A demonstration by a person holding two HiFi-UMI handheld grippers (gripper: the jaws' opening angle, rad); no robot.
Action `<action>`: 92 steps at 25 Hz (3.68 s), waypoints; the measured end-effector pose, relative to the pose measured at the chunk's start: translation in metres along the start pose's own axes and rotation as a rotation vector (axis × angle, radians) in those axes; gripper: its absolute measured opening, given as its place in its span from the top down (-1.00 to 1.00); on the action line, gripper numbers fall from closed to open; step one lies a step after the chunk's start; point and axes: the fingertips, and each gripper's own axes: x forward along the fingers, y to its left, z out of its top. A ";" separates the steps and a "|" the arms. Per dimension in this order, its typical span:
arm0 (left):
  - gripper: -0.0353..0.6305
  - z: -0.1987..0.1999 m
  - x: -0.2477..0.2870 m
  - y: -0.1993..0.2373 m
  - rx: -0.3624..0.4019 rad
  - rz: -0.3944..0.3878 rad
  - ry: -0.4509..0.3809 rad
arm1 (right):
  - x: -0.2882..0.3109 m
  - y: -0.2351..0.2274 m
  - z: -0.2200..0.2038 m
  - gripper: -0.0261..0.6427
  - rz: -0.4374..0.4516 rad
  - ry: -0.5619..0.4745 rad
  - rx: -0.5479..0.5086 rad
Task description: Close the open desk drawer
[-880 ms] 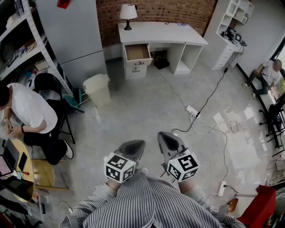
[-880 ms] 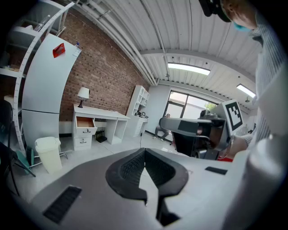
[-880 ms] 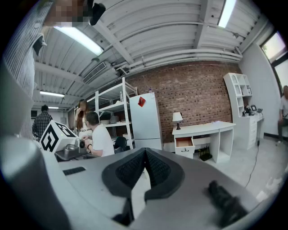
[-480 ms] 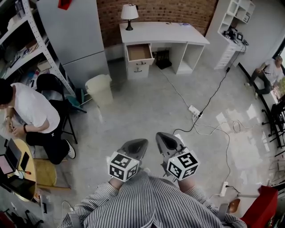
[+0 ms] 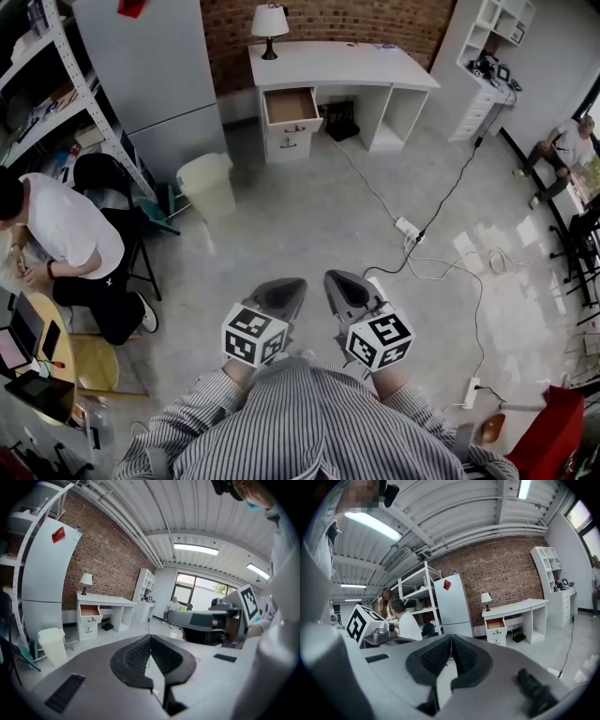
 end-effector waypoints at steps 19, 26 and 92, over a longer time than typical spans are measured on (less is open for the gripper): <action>0.86 -0.013 0.001 0.025 -0.097 -0.061 -0.011 | 0.038 0.005 -0.039 0.87 -0.086 0.053 0.145; 0.86 -0.003 0.029 0.063 -0.124 -0.021 0.008 | 0.071 -0.023 -0.028 0.87 -0.081 0.050 0.123; 0.86 0.250 0.405 0.403 -0.062 0.053 -0.015 | 0.457 -0.377 0.137 0.87 0.008 0.111 0.068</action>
